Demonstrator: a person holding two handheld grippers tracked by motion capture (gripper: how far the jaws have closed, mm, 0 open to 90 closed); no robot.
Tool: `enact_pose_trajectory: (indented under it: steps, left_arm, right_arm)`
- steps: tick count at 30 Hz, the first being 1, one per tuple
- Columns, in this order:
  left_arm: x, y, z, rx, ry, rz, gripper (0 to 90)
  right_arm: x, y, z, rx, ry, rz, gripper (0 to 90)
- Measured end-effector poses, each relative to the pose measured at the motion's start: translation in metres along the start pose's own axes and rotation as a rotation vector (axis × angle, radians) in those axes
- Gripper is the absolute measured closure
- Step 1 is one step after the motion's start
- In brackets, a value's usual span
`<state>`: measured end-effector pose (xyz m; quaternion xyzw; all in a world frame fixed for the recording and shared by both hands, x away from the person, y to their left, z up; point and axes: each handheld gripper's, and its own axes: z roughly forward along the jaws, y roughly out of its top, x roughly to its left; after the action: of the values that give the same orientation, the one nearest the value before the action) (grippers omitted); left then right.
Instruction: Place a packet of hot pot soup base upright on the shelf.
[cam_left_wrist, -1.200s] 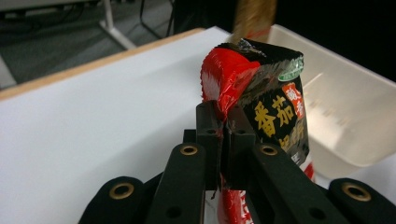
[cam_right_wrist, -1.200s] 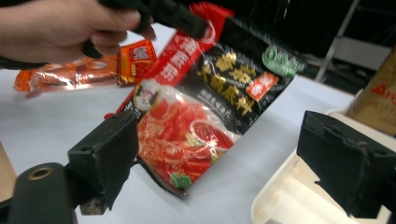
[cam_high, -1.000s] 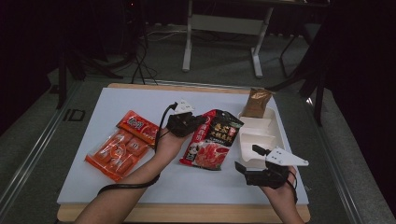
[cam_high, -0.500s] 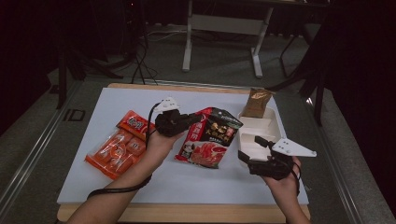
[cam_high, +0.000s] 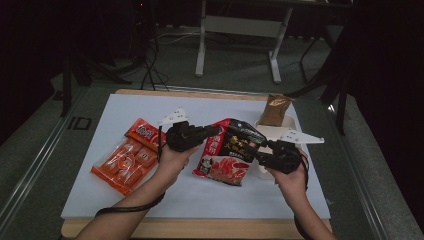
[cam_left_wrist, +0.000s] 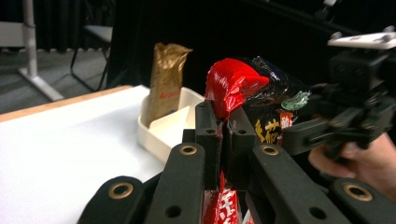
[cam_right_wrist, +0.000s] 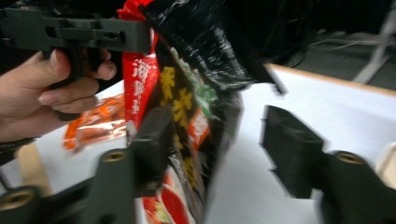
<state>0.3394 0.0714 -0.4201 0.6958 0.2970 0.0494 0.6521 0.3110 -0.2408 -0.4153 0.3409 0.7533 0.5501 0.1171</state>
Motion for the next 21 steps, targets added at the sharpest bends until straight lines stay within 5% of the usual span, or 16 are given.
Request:
enact_pose_trajectory:
  steps: [7,21]
  left_arm:
    - [-0.002,-0.001,0.002,-0.002,-0.005,0.014,86.5]
    - [0.002,0.001,0.001,0.035,-0.08,0.016,72.2]
  right_arm:
    - [0.0,0.006,-0.003,0.007,0.055,-0.001,73.3]
    - [0.004,0.02,-0.014,0.004,0.036,-0.023,77.1]
